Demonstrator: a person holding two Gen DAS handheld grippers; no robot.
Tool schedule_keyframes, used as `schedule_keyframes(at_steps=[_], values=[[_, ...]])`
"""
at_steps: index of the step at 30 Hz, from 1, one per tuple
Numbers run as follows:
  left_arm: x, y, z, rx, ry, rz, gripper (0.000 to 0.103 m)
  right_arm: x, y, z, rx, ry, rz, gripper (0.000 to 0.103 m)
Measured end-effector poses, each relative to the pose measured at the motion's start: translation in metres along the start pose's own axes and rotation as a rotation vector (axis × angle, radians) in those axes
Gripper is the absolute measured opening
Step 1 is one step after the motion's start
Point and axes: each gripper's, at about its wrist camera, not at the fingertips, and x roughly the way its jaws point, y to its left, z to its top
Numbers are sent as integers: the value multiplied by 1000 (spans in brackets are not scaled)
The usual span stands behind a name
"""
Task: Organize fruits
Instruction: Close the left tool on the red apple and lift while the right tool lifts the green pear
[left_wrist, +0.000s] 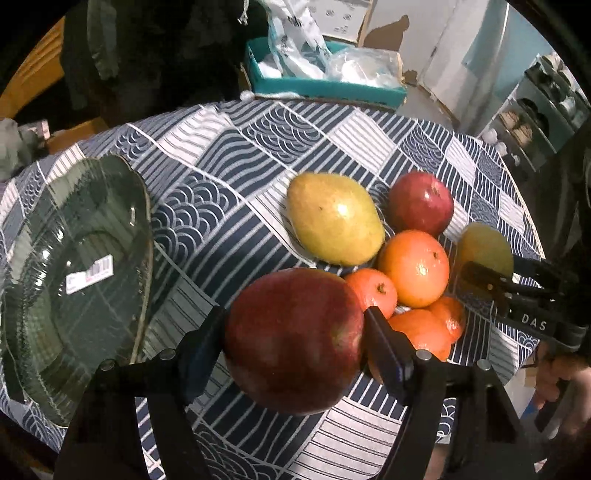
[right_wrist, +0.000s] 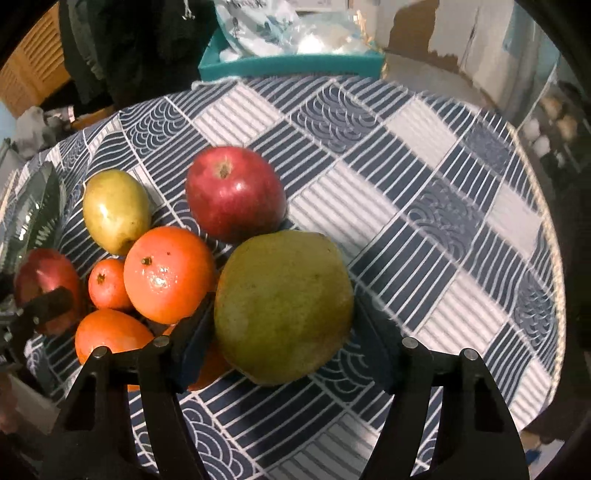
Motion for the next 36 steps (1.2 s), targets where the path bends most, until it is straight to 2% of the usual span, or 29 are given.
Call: schedule_keyframes(at_steps=[8,18,36], values=[[-29,-3,8,28,-101,35,76,-32,5,7,-30,-114,-42,71],[-70,-4,18,36,-209,37,76,-80,12,17,-49,-253,-20,71],[-143,-5,23,39,-365,21,76,-149,40,30,-109,-436,49,71]])
